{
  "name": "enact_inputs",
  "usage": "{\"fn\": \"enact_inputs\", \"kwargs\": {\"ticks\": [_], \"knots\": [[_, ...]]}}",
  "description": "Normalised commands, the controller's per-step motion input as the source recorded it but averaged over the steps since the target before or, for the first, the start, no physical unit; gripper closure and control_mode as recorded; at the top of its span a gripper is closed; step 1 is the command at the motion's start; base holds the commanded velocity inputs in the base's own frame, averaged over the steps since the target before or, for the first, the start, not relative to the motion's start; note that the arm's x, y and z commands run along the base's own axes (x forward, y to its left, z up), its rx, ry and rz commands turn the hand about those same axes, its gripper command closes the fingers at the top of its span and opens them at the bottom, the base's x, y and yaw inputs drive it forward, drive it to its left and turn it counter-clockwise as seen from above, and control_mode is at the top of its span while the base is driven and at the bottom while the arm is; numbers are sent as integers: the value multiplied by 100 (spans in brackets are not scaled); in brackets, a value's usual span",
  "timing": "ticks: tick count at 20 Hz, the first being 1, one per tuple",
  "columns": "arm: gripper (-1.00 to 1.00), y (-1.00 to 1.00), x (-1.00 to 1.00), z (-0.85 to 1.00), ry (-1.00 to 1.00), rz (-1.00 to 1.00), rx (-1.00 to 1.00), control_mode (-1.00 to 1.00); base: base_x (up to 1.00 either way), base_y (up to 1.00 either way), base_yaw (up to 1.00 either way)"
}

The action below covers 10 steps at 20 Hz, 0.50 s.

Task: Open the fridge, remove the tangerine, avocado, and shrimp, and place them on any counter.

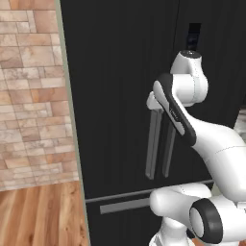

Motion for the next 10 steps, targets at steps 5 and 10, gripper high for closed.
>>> {"fn": "enact_inputs", "kwargs": {"ticks": [5,10], "knots": [[-100,0,-2,0,0,0,0,100,-37,0,-2],[-100,0,0,0,0,0,0,100,-88,-8,-10]]}}
